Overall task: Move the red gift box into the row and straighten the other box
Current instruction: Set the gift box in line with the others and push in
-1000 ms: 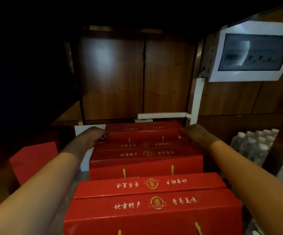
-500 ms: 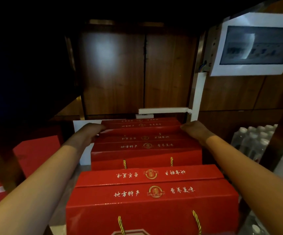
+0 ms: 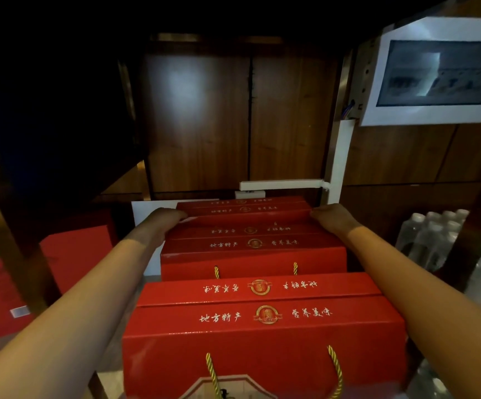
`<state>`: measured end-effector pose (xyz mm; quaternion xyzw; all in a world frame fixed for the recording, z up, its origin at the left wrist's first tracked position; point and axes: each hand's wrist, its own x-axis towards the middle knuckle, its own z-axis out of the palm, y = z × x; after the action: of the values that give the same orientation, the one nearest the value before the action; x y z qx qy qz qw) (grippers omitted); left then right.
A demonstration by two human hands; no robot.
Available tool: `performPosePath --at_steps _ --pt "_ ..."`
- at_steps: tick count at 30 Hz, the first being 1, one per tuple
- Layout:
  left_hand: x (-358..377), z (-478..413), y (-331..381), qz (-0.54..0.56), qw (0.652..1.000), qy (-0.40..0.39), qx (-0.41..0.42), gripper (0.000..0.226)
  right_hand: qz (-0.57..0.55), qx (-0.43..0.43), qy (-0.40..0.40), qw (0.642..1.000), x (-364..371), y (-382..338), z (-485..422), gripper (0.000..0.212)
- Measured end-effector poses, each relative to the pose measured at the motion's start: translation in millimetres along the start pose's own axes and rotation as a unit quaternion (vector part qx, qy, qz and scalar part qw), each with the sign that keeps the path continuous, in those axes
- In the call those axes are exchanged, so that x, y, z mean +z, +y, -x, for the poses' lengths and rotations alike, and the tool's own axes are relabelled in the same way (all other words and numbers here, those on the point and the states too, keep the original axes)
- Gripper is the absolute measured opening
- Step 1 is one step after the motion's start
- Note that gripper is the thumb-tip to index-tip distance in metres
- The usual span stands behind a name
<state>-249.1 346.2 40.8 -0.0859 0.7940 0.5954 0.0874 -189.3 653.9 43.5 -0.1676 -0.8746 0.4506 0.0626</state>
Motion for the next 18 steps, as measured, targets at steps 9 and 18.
performPosePath --at_steps 9,18 --pt "-2 15 0 -0.007 1.0 -0.016 0.005 0.027 0.002 0.018 -0.03 0.999 -4 -3 7 0.039" --pt "-1 48 6 -0.092 0.993 -0.021 0.064 0.042 0.107 0.018 -0.075 0.991 -15 -5 36 0.05"
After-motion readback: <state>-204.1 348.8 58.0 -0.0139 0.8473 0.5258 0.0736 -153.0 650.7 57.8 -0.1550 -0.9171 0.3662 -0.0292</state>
